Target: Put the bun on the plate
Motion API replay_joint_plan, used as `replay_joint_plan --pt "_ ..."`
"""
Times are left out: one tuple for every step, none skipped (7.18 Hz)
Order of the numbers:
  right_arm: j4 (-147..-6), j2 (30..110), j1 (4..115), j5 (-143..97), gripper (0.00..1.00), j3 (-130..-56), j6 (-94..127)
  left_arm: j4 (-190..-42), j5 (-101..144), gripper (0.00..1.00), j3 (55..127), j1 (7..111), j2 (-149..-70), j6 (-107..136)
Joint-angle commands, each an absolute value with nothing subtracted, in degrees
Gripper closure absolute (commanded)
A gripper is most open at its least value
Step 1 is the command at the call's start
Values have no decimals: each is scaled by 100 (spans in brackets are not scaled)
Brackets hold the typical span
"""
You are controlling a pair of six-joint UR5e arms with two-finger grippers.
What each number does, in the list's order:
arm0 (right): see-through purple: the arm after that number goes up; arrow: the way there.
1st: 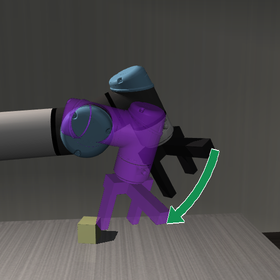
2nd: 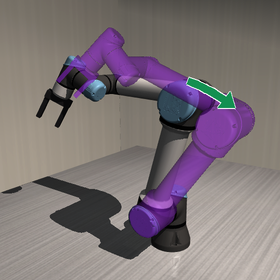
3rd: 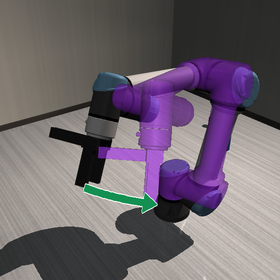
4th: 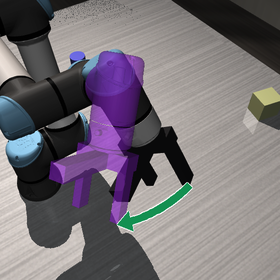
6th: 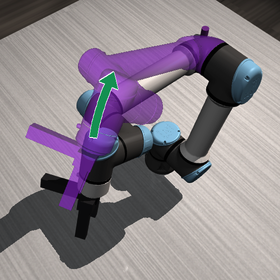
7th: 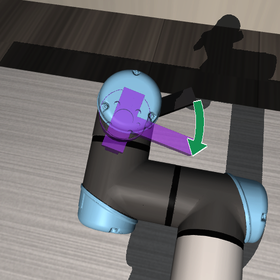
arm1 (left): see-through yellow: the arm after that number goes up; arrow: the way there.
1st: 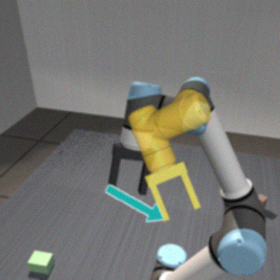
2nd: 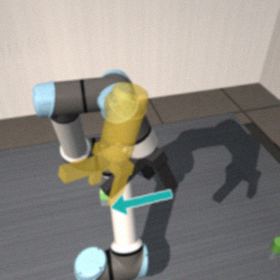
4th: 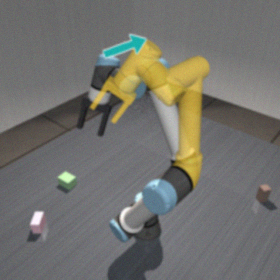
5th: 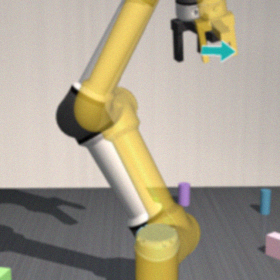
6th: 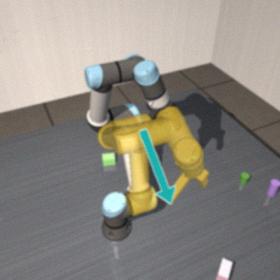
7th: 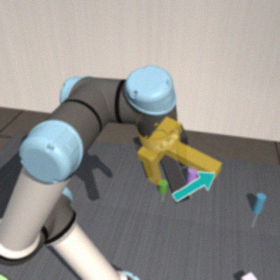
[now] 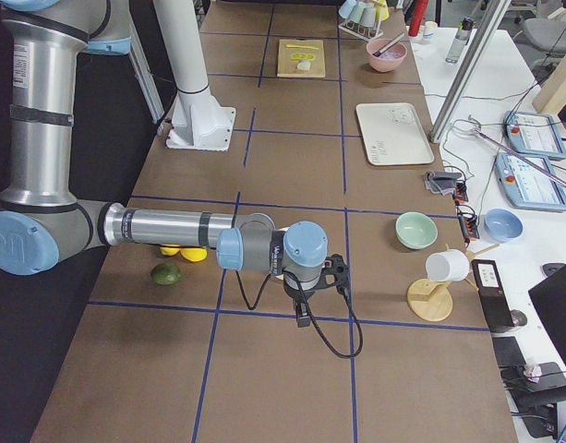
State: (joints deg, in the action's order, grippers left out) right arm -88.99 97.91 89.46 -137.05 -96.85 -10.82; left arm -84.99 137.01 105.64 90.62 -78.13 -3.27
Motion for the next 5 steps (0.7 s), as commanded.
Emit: replay_joint_plan --pt "-8407 9808 8625 -13816 0 -9633 -523 -8482 13702 0 10556 9062 -7813 -290" --pt "-7593 9826 8248 -13808 0 -9415 412 -8481 13702 0 10564 9062 -7813 -290" --pt "-6436 9826 7914 -13799 1 -8874 1318 -8481 13702 0 10556 9062 -7813 -290" --pt "-4954 9817 7545 -13755 1 -8285 2484 -8481 13702 0 10564 9062 -7813 -290" --pt "-4078 9800 7237 -13729 1 -8105 3636 -8481 13702 0 10564 9062 -7813 -290"
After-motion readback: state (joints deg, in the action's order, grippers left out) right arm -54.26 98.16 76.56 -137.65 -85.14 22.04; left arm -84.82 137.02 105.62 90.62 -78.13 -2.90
